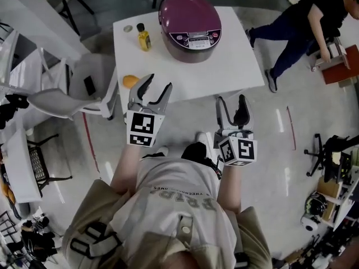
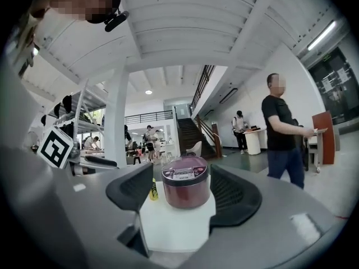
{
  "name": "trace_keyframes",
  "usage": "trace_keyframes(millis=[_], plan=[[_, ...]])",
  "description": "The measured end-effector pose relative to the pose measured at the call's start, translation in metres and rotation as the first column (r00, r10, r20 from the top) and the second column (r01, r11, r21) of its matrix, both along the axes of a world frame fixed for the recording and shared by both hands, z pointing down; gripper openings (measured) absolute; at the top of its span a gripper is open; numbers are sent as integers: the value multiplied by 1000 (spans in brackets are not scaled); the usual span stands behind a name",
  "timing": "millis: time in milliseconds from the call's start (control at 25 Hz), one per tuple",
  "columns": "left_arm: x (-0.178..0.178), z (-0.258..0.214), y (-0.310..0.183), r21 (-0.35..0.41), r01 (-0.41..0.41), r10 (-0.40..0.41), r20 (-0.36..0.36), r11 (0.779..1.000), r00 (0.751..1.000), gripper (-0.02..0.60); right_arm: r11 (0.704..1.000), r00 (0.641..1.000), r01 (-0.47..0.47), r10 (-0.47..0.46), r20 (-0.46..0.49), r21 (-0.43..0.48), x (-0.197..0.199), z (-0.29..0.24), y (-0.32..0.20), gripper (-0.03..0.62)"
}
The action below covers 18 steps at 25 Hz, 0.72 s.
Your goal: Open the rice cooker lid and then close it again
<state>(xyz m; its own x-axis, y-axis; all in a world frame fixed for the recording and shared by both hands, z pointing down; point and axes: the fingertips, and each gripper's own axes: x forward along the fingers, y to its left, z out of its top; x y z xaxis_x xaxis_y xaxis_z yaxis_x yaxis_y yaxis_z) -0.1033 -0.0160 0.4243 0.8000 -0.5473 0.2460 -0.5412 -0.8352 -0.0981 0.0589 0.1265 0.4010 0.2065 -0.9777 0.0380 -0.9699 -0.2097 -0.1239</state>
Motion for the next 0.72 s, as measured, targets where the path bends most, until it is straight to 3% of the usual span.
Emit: trace_keyframes(millis=[320, 720], plan=[[55, 8, 4, -14, 143, -142, 19, 990, 990, 233, 983, 983, 182, -182, 9, -20, 66, 4, -28, 304], [95, 13, 3, -8, 309, -308, 60, 951, 950, 241, 919, 920, 391, -393, -20, -45, 117, 5, -68, 311]])
